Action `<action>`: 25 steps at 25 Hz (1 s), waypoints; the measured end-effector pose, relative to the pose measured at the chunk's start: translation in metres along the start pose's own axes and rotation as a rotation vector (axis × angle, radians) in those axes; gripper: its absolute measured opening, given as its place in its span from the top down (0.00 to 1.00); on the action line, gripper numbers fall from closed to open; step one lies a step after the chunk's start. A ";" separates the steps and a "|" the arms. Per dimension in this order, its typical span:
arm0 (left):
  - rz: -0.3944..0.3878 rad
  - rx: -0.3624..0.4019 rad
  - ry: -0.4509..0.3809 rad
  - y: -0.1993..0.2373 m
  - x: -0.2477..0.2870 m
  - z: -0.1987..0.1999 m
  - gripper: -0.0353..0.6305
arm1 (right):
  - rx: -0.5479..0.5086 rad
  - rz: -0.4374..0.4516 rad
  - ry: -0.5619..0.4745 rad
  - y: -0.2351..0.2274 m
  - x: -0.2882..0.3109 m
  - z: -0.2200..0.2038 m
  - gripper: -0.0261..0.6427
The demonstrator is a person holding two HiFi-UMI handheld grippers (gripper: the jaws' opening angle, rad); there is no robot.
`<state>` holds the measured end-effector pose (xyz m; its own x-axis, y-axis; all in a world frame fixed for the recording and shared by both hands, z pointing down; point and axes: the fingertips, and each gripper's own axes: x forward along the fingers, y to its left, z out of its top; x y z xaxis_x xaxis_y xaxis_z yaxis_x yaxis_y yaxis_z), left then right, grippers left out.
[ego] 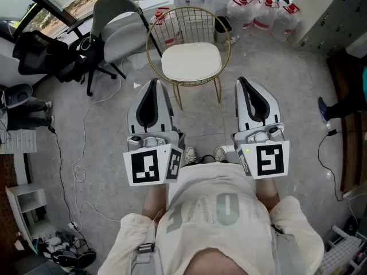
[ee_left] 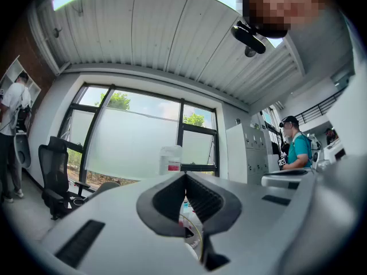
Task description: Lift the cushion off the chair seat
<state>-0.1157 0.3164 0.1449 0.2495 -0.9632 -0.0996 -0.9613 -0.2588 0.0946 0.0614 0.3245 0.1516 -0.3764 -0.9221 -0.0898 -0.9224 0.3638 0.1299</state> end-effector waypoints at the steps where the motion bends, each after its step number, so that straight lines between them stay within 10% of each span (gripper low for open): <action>1: -0.003 -0.007 -0.001 0.000 -0.001 -0.002 0.93 | 0.002 0.004 0.001 0.000 0.000 -0.001 0.94; 12: -0.015 -0.018 0.031 -0.014 0.004 -0.022 0.93 | 0.031 0.047 0.055 -0.009 -0.002 -0.022 0.94; 25: 0.116 0.177 0.015 -0.070 -0.001 -0.030 0.90 | 0.092 0.200 0.028 -0.051 -0.024 -0.042 0.94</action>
<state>-0.0449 0.3330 0.1678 0.1368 -0.9871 -0.0833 -0.9888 -0.1311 -0.0708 0.1213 0.3229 0.1885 -0.5511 -0.8333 -0.0433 -0.8342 0.5491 0.0514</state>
